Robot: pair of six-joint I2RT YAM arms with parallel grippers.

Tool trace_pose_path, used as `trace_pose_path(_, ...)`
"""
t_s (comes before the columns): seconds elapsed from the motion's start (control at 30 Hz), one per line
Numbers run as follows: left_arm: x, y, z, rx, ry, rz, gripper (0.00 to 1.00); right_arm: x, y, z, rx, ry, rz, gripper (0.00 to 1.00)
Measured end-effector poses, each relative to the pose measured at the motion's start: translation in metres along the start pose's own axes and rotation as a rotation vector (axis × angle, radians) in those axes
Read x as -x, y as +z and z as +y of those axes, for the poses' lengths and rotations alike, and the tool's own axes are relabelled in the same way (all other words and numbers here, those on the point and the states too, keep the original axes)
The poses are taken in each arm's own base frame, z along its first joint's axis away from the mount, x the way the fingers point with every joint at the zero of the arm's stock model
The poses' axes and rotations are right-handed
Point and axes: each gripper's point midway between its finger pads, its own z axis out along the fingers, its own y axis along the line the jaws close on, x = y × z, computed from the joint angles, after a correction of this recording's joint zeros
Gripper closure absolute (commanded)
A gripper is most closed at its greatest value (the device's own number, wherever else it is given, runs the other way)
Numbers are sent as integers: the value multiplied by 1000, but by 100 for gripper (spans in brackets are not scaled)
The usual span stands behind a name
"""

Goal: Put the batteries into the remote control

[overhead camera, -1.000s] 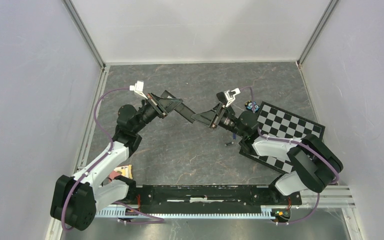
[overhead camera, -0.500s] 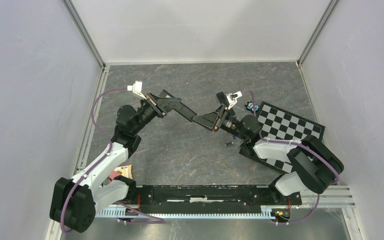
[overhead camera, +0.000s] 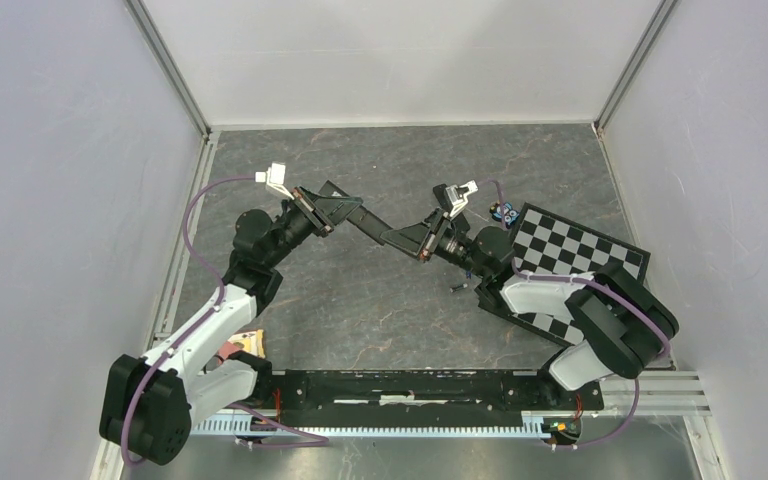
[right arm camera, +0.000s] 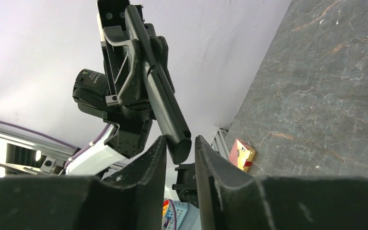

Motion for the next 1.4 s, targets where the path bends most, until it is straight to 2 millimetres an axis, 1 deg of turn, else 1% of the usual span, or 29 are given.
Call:
trace_pose_path(0.13, -2, 0, 4, 14, -3, 7, 98, 1, 0, 1, 0, 7, -10, 78)
trace_pose_path(0.3, -3, 1, 7, 26, 6, 14, 98, 0, -1, -1, -18, 15, -7, 83)
trace_pose_path(0.5, -10, 2, 20, 77, 39, 49, 98, -5, -3, -14, -77, 40, 10, 84)
trace_pose_path(0.7, -14, 2, 28, 115, 68, 67, 98, -9, -4, -22, -111, 56, 23, 70)
trace_pose_path(0.77, -13, 1, 32, 131, 85, 66, 98, -9, -4, -23, -113, 59, 22, 68)
trace_pose_path(0.87, -16, -1, 40, 163, 91, 80, 98, -8, -4, -21, -103, 56, 16, 68)
trace_pose_path(1.0, -18, -2, 44, 182, 91, 88, 98, -9, -7, -24, -108, 58, 16, 75)
trace_pose_path(1.13, -18, -3, 46, 192, 91, 88, 98, -11, -9, -27, -111, 64, 14, 77)
trace_pose_path(1.17, -18, -3, 46, 192, 91, 88, 98, -11, -9, -26, -109, 63, 14, 80)
trace_pose_path(1.3, -18, -3, 47, 198, 90, 86, 98, -11, -8, -26, -99, 60, 15, 99)
trace_pose_path(1.4, -18, -3, 50, 209, 88, 83, 98, -12, -8, -28, -102, 61, 17, 100)
